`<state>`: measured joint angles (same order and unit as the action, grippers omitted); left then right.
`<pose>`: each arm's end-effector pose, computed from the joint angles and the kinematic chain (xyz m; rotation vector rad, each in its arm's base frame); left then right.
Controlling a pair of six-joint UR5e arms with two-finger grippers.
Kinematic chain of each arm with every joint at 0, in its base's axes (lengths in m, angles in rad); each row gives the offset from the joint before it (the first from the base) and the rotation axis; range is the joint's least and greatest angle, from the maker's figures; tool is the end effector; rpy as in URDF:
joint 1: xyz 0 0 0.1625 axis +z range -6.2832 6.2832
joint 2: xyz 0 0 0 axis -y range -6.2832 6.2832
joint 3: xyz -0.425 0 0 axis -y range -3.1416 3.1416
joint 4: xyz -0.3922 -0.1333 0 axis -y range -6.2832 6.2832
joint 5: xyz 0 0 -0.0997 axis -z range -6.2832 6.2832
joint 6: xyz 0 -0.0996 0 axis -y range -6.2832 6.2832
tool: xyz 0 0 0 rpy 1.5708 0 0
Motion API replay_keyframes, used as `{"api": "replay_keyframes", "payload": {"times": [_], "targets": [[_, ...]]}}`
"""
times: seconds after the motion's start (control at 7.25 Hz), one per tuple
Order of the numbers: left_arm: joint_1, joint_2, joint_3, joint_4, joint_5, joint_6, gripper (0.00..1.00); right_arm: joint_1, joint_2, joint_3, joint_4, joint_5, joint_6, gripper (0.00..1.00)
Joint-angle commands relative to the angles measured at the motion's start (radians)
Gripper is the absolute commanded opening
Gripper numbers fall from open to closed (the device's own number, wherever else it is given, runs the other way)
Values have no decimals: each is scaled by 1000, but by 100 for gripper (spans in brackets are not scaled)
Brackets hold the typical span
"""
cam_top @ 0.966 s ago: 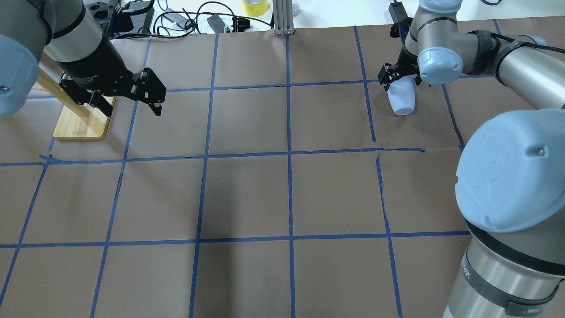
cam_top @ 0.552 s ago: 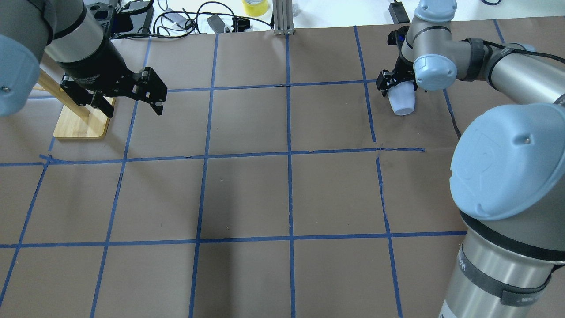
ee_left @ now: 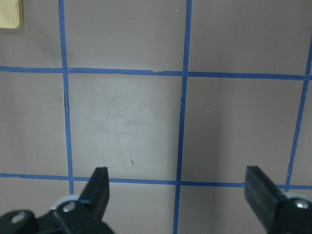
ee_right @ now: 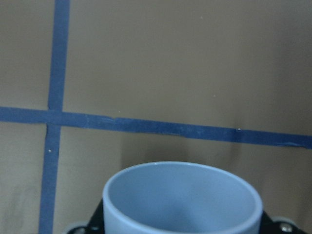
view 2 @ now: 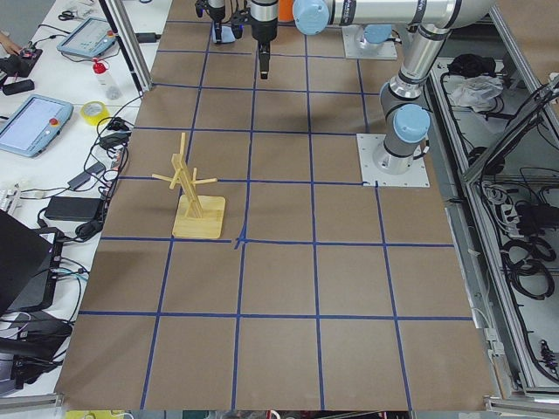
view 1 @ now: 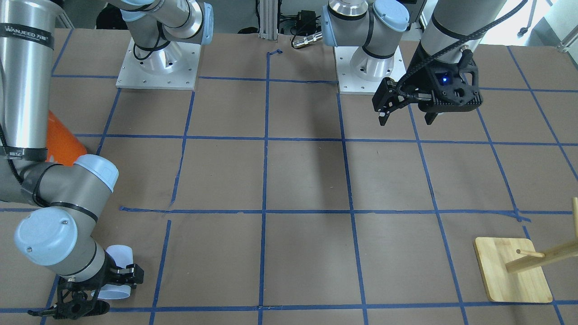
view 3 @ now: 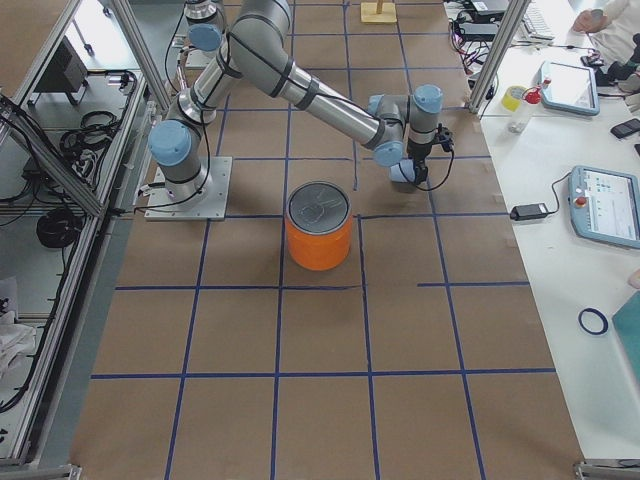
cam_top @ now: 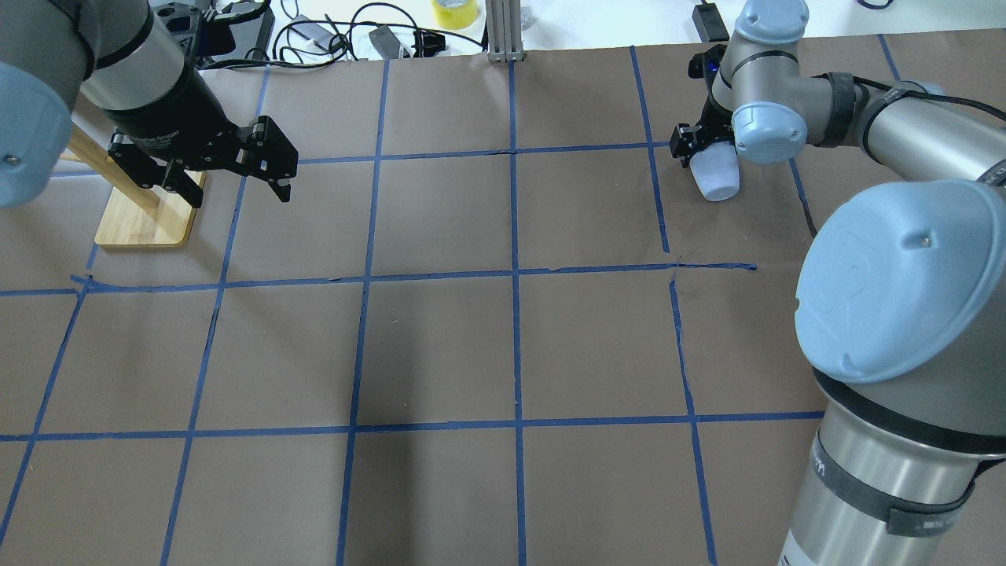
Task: Flip cup
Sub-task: 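Carry the cup with the right gripper toward the table center, tilting it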
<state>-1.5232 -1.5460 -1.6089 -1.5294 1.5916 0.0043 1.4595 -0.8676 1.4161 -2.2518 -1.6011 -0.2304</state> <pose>-0.1080 -0.4898 0.4854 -0.0680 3.1190 -0.0430 0.0493 -0.7315 0.1967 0.1804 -3.0779 0.1937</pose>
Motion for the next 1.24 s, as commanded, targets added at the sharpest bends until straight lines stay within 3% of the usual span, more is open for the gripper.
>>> {"api": "replay_keyframes", "payload": {"times": [0.0,0.41,0.55,0.83,1.1], "targets": [[2,0,0,12,-2,-3,100,68,-34,-32,4,0,-7,9],[2,0,0,43,-4,-14,100,333,-79,-42,-28,-4,-7,9],[2,0,-2,43,-4,-15,100,407,-77,-42,-49,-2,-82,9],[2,0,-2,43,-2,-15,100,505,-67,-30,-91,-8,-446,9],[2,0,-2,43,-2,-15,100,577,-56,-20,-112,-13,-643,10]]}}
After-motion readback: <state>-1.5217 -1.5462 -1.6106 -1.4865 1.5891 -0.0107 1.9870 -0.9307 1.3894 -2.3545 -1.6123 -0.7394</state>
